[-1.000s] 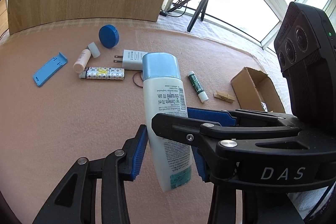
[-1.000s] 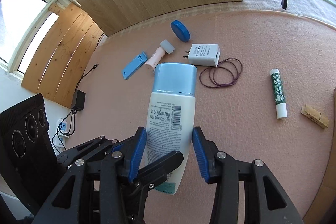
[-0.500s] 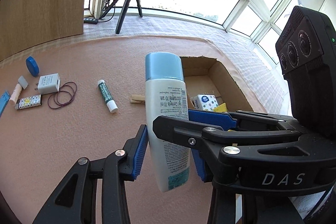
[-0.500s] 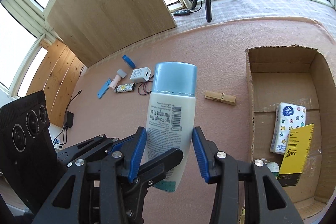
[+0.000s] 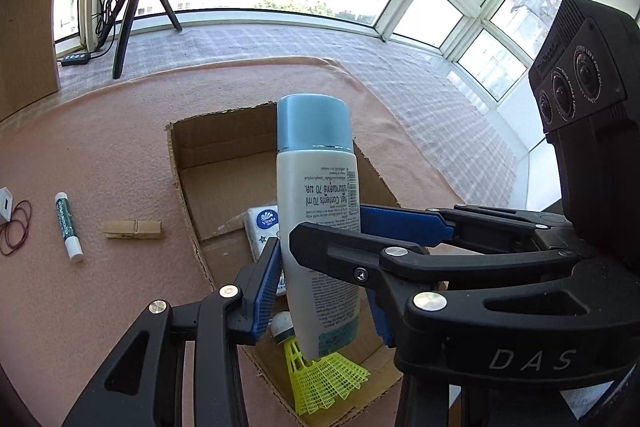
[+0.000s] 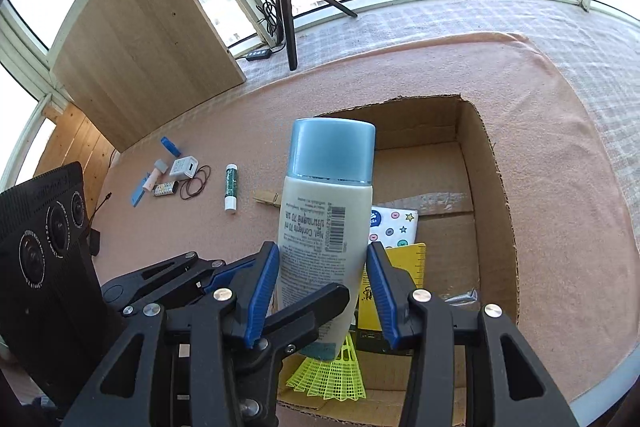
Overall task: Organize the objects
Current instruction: 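Lift the lotion bottle with the right tool and carry it over the box, then open the right tool to drop the lotion bottle into the box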
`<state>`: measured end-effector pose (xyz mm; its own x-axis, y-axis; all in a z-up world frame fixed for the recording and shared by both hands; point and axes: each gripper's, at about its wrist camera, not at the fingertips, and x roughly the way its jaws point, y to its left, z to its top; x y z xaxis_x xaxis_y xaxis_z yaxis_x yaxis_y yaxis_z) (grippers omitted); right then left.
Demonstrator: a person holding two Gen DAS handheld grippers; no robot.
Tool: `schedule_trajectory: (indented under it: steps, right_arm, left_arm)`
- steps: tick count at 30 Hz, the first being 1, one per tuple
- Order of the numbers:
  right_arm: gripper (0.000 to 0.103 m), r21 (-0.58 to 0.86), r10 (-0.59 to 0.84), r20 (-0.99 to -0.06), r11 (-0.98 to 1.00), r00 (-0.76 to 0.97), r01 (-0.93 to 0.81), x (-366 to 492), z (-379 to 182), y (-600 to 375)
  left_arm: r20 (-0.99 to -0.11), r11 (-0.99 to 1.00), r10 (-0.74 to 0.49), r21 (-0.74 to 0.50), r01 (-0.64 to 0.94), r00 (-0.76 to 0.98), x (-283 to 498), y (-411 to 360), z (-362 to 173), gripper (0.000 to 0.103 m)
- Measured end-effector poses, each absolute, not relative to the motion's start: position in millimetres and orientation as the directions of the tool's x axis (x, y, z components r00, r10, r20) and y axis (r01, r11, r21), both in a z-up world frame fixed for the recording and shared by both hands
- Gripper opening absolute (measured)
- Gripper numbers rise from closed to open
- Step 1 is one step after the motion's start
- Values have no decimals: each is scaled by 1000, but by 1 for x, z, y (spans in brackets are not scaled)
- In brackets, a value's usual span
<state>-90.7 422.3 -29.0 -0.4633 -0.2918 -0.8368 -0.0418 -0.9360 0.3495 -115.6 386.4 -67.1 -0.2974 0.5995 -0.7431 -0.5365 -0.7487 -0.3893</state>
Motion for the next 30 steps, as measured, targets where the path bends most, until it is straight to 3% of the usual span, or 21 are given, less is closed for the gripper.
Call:
schedule_trajectory:
  steps: [14,15,16,18,30]
  right_arm:
    - [45,332,-256,-843,-940,-472,-83,-94,-33,473]
    - [56,326,-249,-843,-942,-477,-84,-94,-33,474]
    - [68,318,-239,-843,-944,-482,-89,-94,-32,475]
    - [74,294,-204,-844,-950,-497,-110,-93,-30,476]
    - [74,260,-161,-844,-957,-511,-128,-94,-23,465]
  left_arm:
    - [-748,-720,609,-383,-578,-264,-126,440,-73,44]
    - [-755,-726,598,-368,-581,-269,-125,441,-72,57]
    - [-761,-735,586,-352,-580,-280,-125,441,-71,76]
    - [-760,-744,575,-332,-579,-303,-122,437,-69,86]
    - [-768,-779,546,-317,-541,-336,-117,392,-63,86]
